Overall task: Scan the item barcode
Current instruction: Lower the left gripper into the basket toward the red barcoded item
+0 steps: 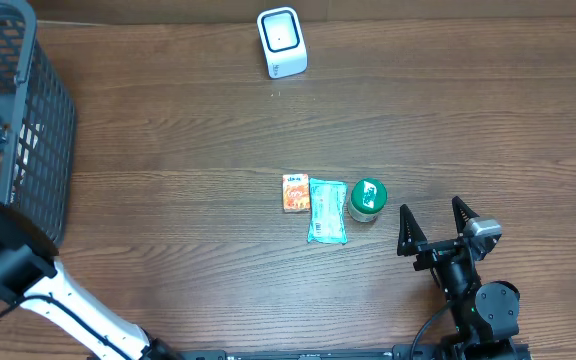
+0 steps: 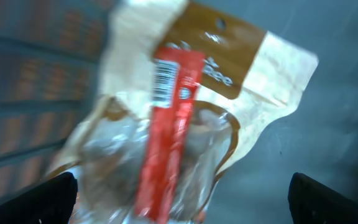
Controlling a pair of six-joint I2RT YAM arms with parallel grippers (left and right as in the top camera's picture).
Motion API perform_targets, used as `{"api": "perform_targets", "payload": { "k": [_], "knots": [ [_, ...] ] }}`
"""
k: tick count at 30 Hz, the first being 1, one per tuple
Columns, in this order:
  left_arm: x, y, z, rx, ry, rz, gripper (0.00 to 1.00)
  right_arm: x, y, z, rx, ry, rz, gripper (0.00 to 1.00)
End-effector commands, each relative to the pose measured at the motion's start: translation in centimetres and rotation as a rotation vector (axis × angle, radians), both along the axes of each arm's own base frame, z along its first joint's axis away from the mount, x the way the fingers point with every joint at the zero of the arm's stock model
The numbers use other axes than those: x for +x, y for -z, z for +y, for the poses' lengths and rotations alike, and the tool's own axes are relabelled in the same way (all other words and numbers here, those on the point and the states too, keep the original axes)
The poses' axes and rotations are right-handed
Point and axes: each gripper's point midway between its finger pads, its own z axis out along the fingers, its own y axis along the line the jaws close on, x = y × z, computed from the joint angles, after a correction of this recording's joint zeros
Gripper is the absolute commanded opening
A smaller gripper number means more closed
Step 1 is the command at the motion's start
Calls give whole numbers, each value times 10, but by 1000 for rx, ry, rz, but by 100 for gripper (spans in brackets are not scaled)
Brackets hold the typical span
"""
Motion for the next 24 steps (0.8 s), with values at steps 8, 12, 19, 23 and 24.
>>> {"api": "perform_targets", "payload": {
  "k": [8,12,19,23,24],
  "knots": [
    [5,72,-4,-101,67,70,99,1,2,-3,-4,14,-3,100],
    [0,96,-8,-141,65,112,100,1,2,-3,-4,14,-3,100],
    [-9,111,-16,-184,61,159,37,1,2,-3,-4,14,-3,100],
    [-9,111,-17,-196,32,154,4,1,2,-3,-4,14,-3,100],
    [-9,110,-17,-200,12,146,4,1,2,-3,-4,14,-3,100]
  ]
}}
